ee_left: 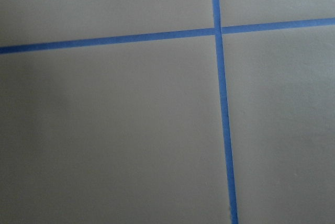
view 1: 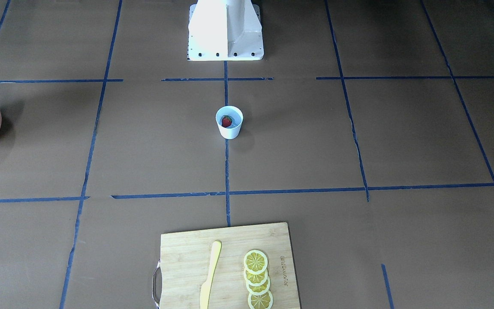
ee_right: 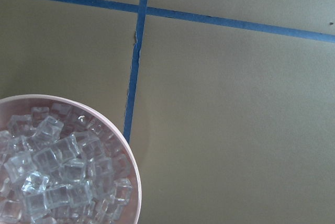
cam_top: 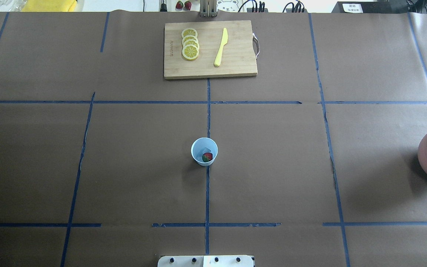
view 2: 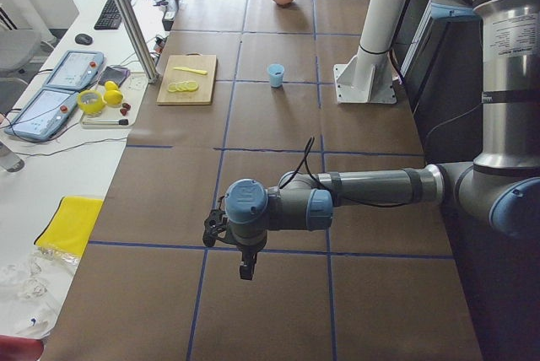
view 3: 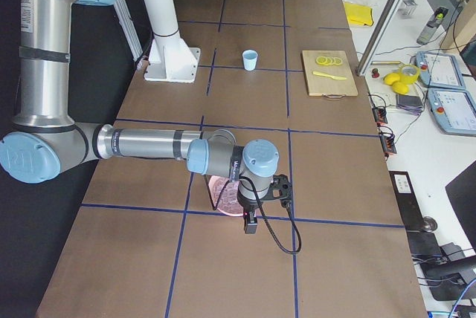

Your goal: Put ice and strawberries in cup

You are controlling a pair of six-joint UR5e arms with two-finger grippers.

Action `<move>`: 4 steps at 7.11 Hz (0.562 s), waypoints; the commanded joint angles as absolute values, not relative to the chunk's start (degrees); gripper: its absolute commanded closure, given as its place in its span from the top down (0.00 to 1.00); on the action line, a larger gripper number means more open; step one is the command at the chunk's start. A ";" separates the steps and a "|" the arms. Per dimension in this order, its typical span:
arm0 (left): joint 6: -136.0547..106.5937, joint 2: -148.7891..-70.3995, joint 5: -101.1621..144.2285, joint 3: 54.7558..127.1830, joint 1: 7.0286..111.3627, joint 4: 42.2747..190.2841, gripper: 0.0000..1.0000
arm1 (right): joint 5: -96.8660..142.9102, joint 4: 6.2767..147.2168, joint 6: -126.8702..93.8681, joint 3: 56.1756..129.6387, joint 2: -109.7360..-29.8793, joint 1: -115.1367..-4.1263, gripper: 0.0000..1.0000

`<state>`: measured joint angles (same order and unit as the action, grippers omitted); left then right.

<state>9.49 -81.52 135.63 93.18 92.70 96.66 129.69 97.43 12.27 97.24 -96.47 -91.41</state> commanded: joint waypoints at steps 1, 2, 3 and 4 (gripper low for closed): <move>9.41 -80.42 135.70 93.69 92.37 98.53 1.00 | 129.90 95.38 12.13 96.94 -96.50 -91.23 1.00; 9.40 -80.42 135.70 93.60 92.29 98.35 1.00 | 130.08 94.58 11.95 96.94 -96.50 -91.23 1.00; 9.40 -79.98 135.79 93.34 92.29 98.26 1.00 | 130.25 94.48 12.04 97.29 -96.42 -91.23 1.00; 9.40 -77.20 135.79 94.38 92.37 98.26 1.00 | 130.25 93.00 12.04 97.73 -96.33 -91.23 1.00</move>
<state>9.41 -79.44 135.76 93.69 92.33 98.30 130.17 94.31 12.04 97.29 -96.42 -91.23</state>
